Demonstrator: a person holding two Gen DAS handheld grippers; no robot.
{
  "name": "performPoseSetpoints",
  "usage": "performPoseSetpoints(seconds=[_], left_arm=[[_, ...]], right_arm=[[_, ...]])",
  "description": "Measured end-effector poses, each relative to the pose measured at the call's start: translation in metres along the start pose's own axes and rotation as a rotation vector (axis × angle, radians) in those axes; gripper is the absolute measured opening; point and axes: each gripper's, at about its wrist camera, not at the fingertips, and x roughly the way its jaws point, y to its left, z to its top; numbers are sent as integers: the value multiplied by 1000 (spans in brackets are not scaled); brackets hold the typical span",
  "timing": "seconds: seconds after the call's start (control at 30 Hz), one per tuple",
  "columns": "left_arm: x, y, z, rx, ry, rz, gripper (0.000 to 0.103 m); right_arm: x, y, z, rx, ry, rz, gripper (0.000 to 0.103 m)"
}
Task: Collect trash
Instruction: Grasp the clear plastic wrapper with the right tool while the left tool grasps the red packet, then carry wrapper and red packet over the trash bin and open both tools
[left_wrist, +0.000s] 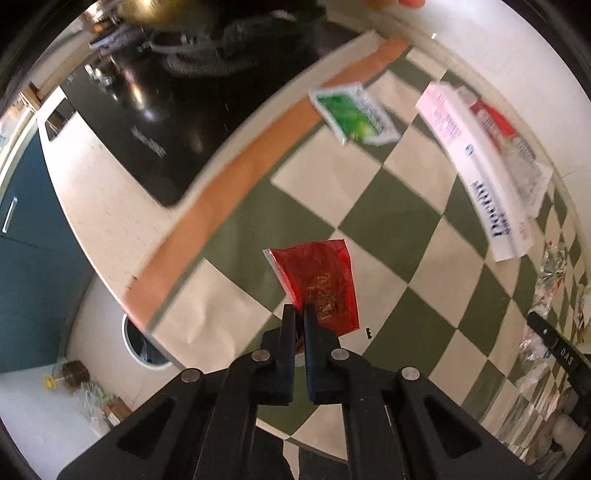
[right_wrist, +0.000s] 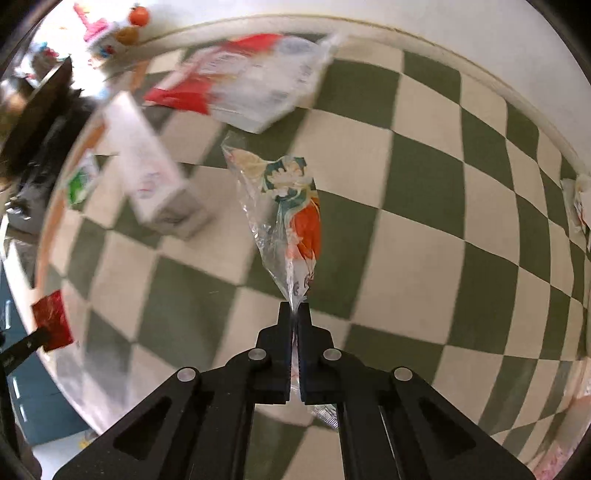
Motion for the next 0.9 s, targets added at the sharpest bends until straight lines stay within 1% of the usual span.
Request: performPoseSetpoints(seconds=[0.1,0.13,0.27,0.3,0.4,0.47,0.5,0.57,0.6,0.63,0.7,0.73,0.77,0.8,0.83,0.87,0.9], left_arm=[[-24,8,1,-4,-52,-5,1],[-33,12,0,-11,-68,-7,1],[-64,48,-12,-66,-124,-3,1],[-66,56,-15,-85,-130,-4,1],[-79,99,-27,-161,-155,17,1],[-86,137,-36,-230,-163,34,1],[-90,152,-43,-254,-165,41,1],[-91,192,-58,-319,-165,67,1],[-89,206,-64,-348,-162,76,1],[-86,232,-76,-391,-155,85,1],[-78,267,-95,-455,-139,99,1],[-69,292,-109,-502,-123,107,1],[-61,310,-120,-533,-108,110,1],[-49,329,-132,-567,-88,113,1],[-30,353,-148,-606,-58,113,1],[-14,371,-160,-634,-33,111,1],[11,389,-173,-662,0,106,1]], right_arm=[[-23,21,-10,-19,-3,107,2],[-27,30,-8,-30,-5,134,2],[-46,97,-12,-108,2,260,2],[-48,113,-13,-127,9,284,2],[-51,175,-21,-206,41,364,2],[-43,223,-26,-259,66,405,2],[-38,252,-35,-302,87,429,2],[-31,289,-51,-357,119,456,2],[-25,315,-63,-395,142,471,2],[-17,340,-76,-431,165,480,2],[0,379,-95,-476,206,493,2],[9,397,-106,-503,219,492,2],[26,421,-123,-537,235,485,2],[43,438,-135,-554,257,482,2],[61,454,-144,-569,280,476,2],[83,469,-160,-585,304,466,2],[110,486,-176,-596,338,460,2]])
